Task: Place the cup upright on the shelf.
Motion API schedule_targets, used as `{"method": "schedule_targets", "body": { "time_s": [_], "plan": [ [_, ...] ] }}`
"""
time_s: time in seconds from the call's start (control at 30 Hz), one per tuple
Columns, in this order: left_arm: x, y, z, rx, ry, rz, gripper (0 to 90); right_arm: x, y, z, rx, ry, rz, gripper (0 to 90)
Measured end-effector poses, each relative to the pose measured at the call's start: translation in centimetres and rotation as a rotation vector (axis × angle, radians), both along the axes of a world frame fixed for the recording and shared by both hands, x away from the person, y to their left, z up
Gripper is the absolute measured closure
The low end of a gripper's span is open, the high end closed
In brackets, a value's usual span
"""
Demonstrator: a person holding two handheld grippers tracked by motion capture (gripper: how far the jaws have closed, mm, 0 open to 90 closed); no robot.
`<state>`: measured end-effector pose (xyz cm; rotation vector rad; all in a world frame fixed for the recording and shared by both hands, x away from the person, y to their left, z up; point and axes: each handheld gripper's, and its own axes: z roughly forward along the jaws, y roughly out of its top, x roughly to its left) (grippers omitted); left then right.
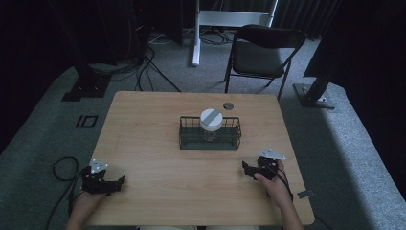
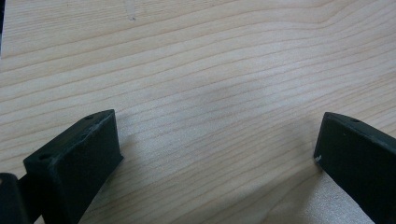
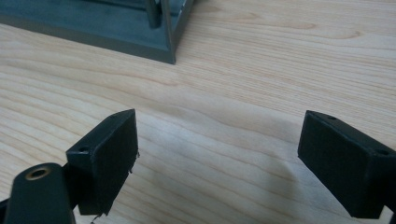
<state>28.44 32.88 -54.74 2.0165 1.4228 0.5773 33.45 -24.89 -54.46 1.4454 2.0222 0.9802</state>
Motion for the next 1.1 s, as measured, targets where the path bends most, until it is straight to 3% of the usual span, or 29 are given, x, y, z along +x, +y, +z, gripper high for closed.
{"method": "schedule_targets", "body": {
  "time_s": [0.33, 0.4, 0.87, 1.1],
  "plan": [
    [0.00, 0.00, 0.00, 0.000, 0.000, 0.000, 0.6, -0.10, -0.21, -0.42, -0.029, 0.016, -0.010, 11.9],
    [0.00, 0.00, 0.00, 0.000, 0.000, 0.000, 0.6, -0.08, -0.29, -0.60, -0.045, 0.057, -0.014, 11.2],
    [0.00, 0.02, 0.00, 0.001, 0.000, 0.001, 0.6, -0.01, -0.52, -0.62, -0.044, 0.058, -0.039, 11.2],
    [0.07, -0.08, 0.02, 0.001, 0.001, 0.034, 0.6, 0.00, -0.51, -0.62, -0.043, 0.058, -0.040, 11.2]
  ]
}}
